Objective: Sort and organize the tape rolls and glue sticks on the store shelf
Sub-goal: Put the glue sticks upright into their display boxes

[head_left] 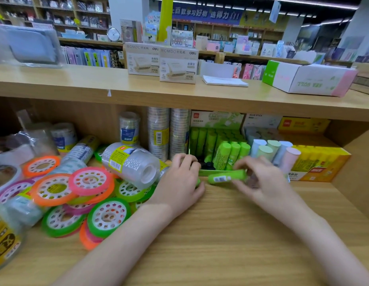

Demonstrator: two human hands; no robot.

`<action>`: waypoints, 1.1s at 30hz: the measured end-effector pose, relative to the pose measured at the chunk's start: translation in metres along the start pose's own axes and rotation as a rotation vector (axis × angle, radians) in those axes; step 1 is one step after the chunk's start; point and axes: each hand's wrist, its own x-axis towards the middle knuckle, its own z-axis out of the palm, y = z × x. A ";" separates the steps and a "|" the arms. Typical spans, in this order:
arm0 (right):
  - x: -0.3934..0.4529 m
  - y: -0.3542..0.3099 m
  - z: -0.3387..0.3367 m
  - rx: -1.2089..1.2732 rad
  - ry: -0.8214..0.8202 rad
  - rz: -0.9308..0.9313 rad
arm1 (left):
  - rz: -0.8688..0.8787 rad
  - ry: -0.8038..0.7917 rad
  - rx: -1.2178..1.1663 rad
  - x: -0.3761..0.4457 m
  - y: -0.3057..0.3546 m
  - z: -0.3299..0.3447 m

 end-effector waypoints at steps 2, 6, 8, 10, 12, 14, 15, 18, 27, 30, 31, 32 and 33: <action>0.011 -0.010 -0.008 0.033 0.149 -0.007 | 0.009 -0.021 0.002 0.000 0.000 -0.001; 0.030 -0.020 0.002 -0.056 0.219 -0.044 | -0.004 -0.071 0.008 0.000 0.001 -0.003; 0.034 -0.024 0.010 -0.139 0.244 -0.065 | -0.010 -0.091 0.004 0.000 0.001 -0.003; 0.038 -0.025 0.016 -0.250 0.281 -0.126 | -0.010 -0.107 -0.005 0.000 0.001 -0.003; 0.043 -0.023 0.019 -0.372 0.299 -0.159 | -0.009 -0.132 -0.013 0.000 0.001 -0.005; 0.046 -0.019 0.023 -0.445 0.289 -0.167 | -0.013 -0.149 -0.019 0.001 0.002 -0.008; 0.048 -0.018 0.024 -0.455 0.280 -0.163 | -0.014 -0.153 -0.018 0.001 0.003 -0.009; 0.053 -0.013 0.029 -0.451 0.264 -0.129 | -0.011 -0.158 0.002 0.002 0.003 -0.009; 0.049 -0.011 0.036 -0.485 0.086 0.012 | -0.013 -0.170 -0.038 0.001 0.004 -0.012; 0.041 -0.012 0.035 -0.377 0.005 0.025 | -0.107 -0.125 -0.232 0.001 0.004 -0.015; 0.037 -0.013 0.031 -0.297 0.036 -0.004 | -0.144 -0.116 -0.277 0.002 0.004 -0.017; 0.032 -0.015 0.027 -0.225 0.099 -0.051 | -0.176 -0.127 -0.308 0.004 0.003 -0.019; 0.025 -0.015 0.024 -0.162 0.154 -0.089 | -0.194 -0.152 -0.325 0.005 0.002 -0.020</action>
